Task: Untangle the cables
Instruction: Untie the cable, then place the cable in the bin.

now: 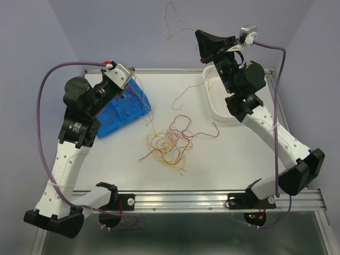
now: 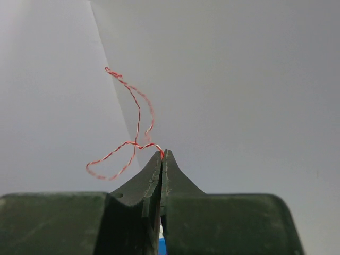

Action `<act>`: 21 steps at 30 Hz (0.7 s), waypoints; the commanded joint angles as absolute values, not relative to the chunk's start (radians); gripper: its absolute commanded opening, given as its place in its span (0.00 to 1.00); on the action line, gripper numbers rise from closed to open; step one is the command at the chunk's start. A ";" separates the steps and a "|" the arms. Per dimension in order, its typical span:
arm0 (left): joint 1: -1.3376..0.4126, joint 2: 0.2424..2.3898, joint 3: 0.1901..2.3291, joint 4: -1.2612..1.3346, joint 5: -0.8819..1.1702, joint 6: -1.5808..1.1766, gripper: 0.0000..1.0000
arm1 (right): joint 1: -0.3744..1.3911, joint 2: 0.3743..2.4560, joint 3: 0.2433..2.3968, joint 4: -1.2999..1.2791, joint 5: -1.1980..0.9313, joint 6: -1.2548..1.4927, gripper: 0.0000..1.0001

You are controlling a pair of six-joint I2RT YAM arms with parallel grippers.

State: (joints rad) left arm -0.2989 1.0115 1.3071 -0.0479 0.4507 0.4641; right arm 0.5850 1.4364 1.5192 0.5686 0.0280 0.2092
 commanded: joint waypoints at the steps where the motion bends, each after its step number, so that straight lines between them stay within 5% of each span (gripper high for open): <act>1: -0.291 1.020 1.524 -0.109 0.367 0.525 0.00 | 0.592 1.434 1.506 0.739 0.080 0.189 0.00; 11: -0.293 1.180 2.132 -0.242 0.310 0.520 0.00 | 0.594 1.603 1.470 0.863 -0.038 0.264 0.01; 21: -0.291 0.959 1.924 -0.051 0.158 0.621 0.00 | 0.594 1.978 1.649 1.153 -0.270 0.518 0.01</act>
State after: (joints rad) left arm -0.2943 1.0317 1.9888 -0.1848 0.2550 0.5663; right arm 0.5850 1.8908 1.5307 0.9405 -0.1524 0.3805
